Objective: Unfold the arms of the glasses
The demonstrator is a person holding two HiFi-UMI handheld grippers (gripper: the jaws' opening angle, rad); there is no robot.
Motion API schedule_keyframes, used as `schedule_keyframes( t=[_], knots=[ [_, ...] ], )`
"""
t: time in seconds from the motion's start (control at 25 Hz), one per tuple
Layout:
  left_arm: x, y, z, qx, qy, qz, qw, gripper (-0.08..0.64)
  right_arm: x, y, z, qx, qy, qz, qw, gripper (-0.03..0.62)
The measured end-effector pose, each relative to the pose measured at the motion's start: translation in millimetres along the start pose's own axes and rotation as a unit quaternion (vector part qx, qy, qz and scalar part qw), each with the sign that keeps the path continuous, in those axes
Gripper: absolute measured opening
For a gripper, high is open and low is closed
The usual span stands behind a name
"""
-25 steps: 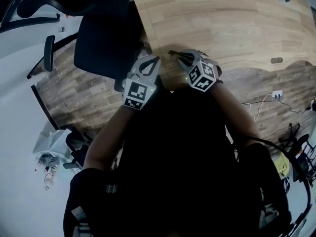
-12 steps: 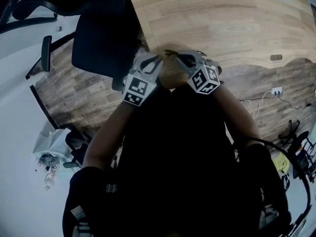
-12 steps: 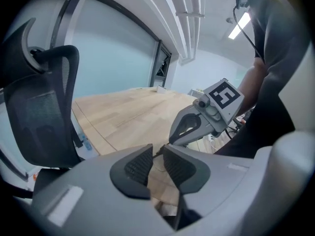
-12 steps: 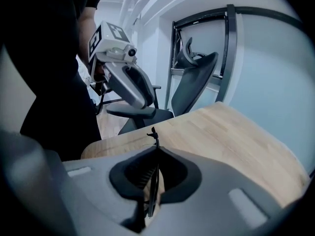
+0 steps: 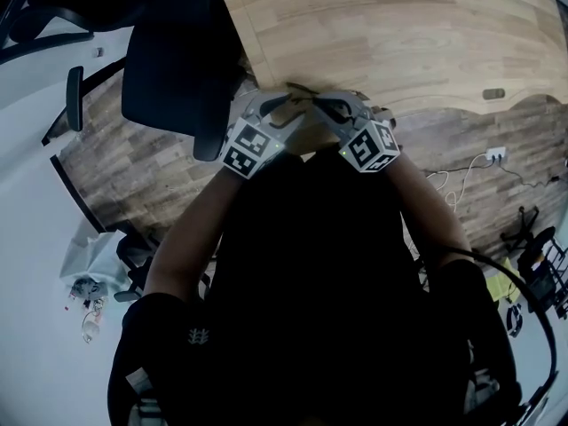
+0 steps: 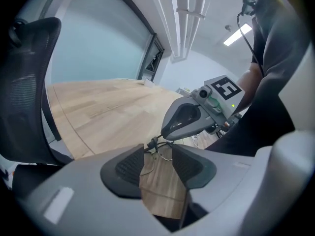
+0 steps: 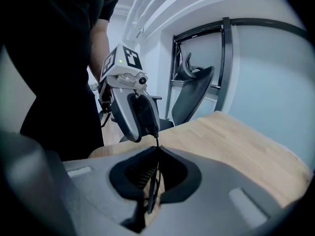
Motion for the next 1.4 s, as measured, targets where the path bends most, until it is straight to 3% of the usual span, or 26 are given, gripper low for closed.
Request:
schedule_keyframes(
  t=[0.36,0.64,0.84,1.12,1.4],
  knots=[
    [10.8,20.3,3.6,-0.019,0.014,0.005,0.9997,0.163,-2.9,-5.5,-12.1,-0.010,0.020,0.012,1.000,0.016],
    [33.0,47.3,-0.3,-0.048,0.036,0.030,0.9977,0.155,-18.4,-14.5,-31.1,-0.030,0.012,0.026,0.999,0.108],
    [37.1,70.4,1.2,-0.072,0.033,0.051,0.9956,0.155,-38.2,-22.6,-43.0,-0.043,-0.007,0.052,0.998,0.132],
    [44.3,92.3,5.2,-0.098,0.031,0.082,0.9913,0.155,-60.6,-18.0,-55.0,-0.097,-0.030,0.103,0.989,0.133],
    [58.4,118.5,12.8,-0.130,0.032,0.113,0.9846,0.155,-68.7,-19.8,-67.5,-0.123,-0.036,0.117,0.985,0.133]
  ],
)
Point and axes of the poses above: the fingertips, and each gripper's own axes: z forward along the fingers, y to its right, x out of its top, the point moved 1 cm from there along -z, backward along the fingers, and after that the axes turned 5 degrees about z, right-handed, at the moved point
